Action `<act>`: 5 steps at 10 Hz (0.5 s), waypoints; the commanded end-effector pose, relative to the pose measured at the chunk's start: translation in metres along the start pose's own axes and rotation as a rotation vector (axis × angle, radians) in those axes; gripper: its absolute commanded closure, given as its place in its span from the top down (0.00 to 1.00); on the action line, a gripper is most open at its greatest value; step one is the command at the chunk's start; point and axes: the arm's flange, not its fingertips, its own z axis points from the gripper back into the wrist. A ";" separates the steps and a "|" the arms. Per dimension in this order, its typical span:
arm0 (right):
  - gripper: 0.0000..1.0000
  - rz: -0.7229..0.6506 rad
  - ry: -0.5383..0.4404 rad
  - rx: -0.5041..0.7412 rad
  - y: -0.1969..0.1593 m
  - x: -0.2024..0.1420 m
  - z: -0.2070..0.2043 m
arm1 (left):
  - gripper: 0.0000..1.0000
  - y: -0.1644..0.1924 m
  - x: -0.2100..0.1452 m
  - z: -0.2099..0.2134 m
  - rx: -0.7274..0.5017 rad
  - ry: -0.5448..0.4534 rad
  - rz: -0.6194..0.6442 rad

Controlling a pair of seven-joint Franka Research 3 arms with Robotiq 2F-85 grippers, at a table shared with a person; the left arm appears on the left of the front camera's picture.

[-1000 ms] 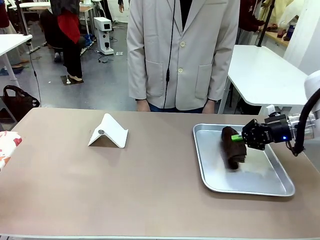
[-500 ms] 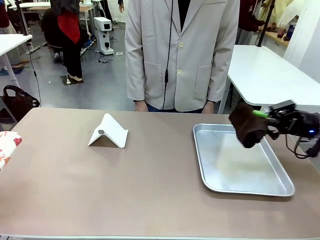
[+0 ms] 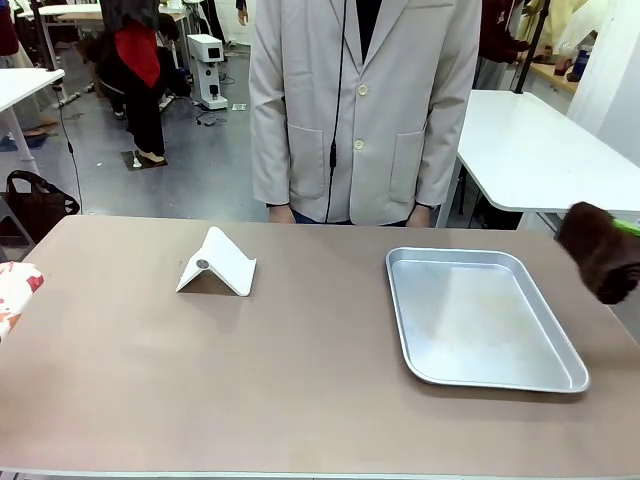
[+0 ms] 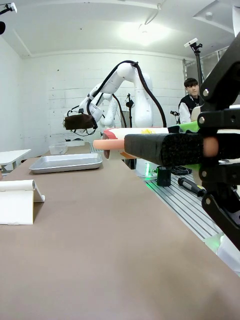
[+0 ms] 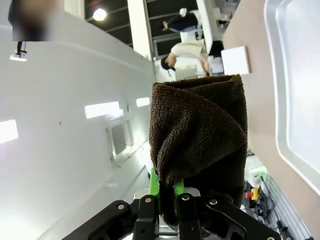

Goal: Clean the surface of the table.
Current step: Clean the area not pointed to by the person.

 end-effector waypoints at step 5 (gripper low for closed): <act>0.13 0.038 -0.049 -0.009 0.000 -0.007 0.031 | 0.22 -0.007 0.000 -0.001 -0.017 -0.005 0.007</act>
